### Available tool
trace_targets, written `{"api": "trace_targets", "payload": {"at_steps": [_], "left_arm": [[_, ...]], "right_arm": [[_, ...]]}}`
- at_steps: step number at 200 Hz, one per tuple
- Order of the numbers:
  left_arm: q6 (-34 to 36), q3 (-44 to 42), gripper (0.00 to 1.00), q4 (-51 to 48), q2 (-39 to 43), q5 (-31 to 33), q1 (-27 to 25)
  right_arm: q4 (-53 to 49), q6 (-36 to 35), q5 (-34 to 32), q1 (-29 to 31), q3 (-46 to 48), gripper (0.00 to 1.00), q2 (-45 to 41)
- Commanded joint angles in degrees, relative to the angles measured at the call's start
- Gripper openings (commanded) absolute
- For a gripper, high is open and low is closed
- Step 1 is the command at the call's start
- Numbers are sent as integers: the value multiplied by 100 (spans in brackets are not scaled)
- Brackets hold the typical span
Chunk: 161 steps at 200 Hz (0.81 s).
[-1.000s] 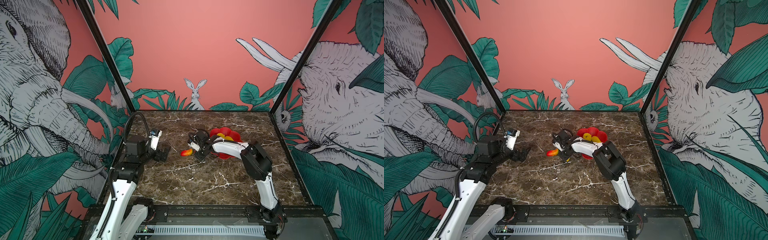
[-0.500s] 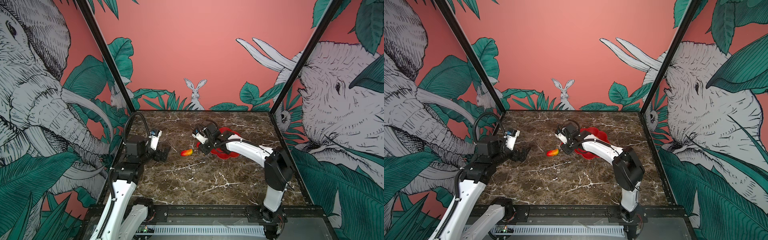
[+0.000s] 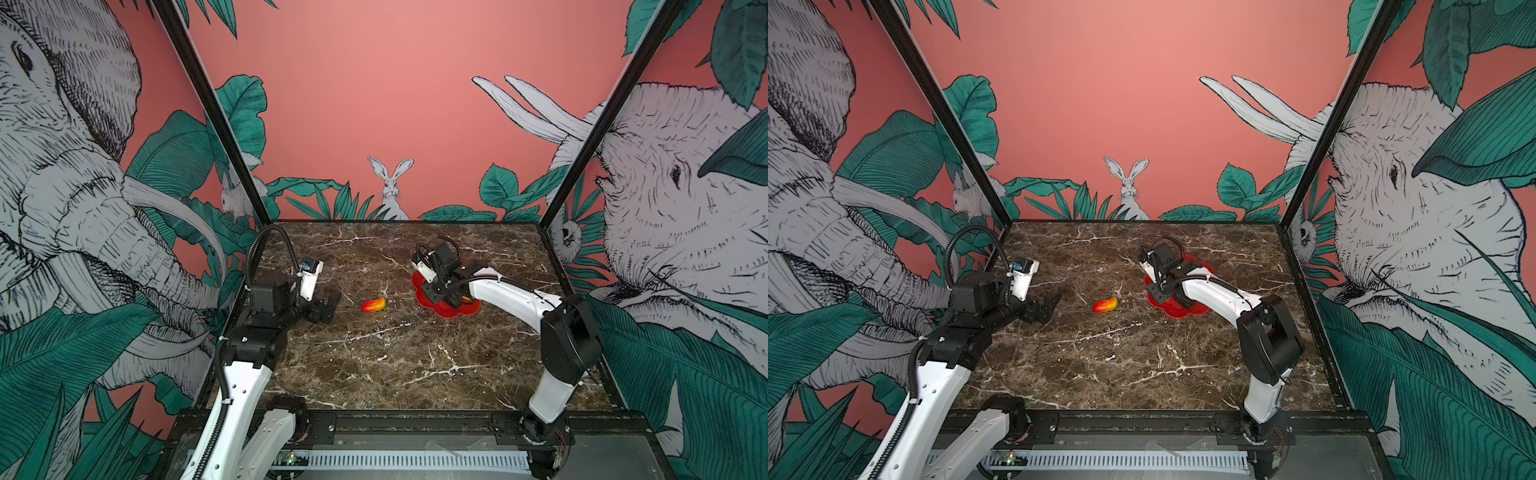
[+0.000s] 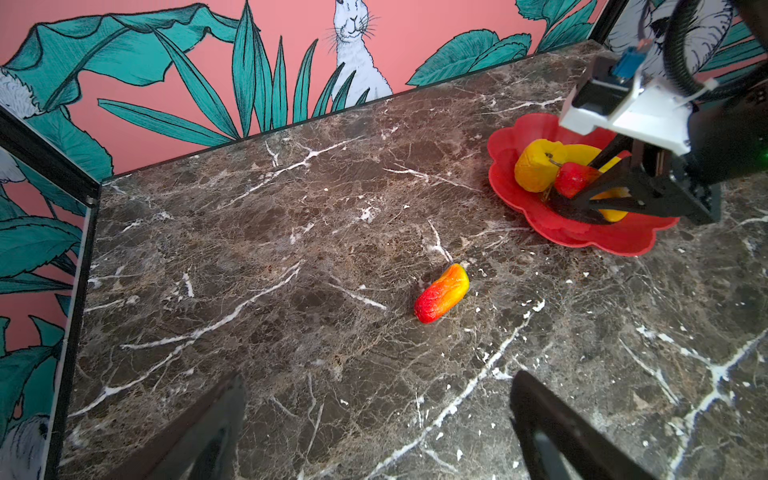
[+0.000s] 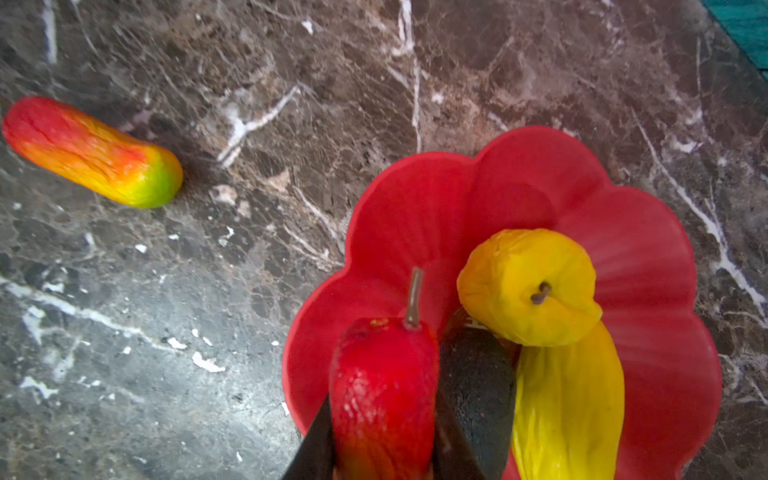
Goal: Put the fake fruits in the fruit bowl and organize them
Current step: 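Carry the mango with the right gripper and lower it into the bowl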
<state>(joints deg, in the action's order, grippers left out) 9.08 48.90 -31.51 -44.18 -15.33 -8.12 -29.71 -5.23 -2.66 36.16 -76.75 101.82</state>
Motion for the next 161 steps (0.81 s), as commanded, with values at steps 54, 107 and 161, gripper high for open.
{"api": "trace_targets", "payload": {"at_steps": [54, 107, 161], "left_arm": [[23, -5, 100, -72, -7, -5, 12], [27, 4, 100, -66, -38, -14, 5], [29, 5, 100, -66, -39, -14, 1]], "right_arm": [[-442, -457, -156, -101, 118, 14, 339], [-530, -452, -117, -101, 310, 27, 373], [-657, -453, -108, -101, 324, 36, 319]]}}
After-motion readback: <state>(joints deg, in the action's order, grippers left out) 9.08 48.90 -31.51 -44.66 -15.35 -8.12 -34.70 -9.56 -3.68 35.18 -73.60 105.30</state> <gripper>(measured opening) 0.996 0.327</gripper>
